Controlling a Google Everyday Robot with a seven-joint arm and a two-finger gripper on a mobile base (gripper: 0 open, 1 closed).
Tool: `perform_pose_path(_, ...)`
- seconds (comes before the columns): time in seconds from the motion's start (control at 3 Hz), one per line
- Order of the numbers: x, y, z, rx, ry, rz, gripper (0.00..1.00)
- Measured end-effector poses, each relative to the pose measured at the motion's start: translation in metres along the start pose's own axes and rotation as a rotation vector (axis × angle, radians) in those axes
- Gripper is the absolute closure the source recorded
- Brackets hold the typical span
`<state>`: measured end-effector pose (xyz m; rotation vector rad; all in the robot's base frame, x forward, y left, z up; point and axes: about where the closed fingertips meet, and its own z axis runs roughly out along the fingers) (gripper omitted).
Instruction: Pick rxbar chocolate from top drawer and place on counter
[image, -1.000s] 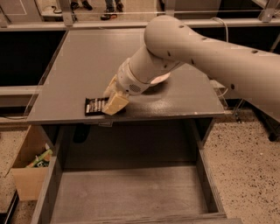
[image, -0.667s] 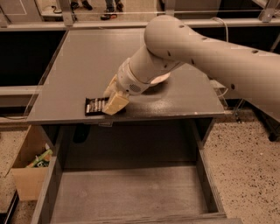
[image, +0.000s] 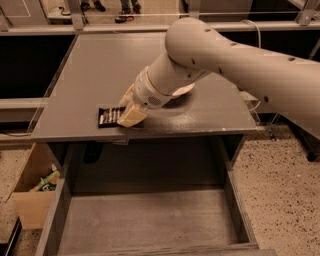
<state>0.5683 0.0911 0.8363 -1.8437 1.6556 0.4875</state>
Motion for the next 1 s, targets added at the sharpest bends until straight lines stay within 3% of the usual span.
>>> perform_pose_path(0.33,0.0000,0.0000,0.0000,0.000,0.000,0.000,0.11)
perform_pose_path(0.67,-0.0001,0.0000,0.0000,0.000,0.000,0.000,0.00)
perform_pose_path(1.0,-0.0001,0.0000,0.0000,0.000,0.000,0.000,0.00)
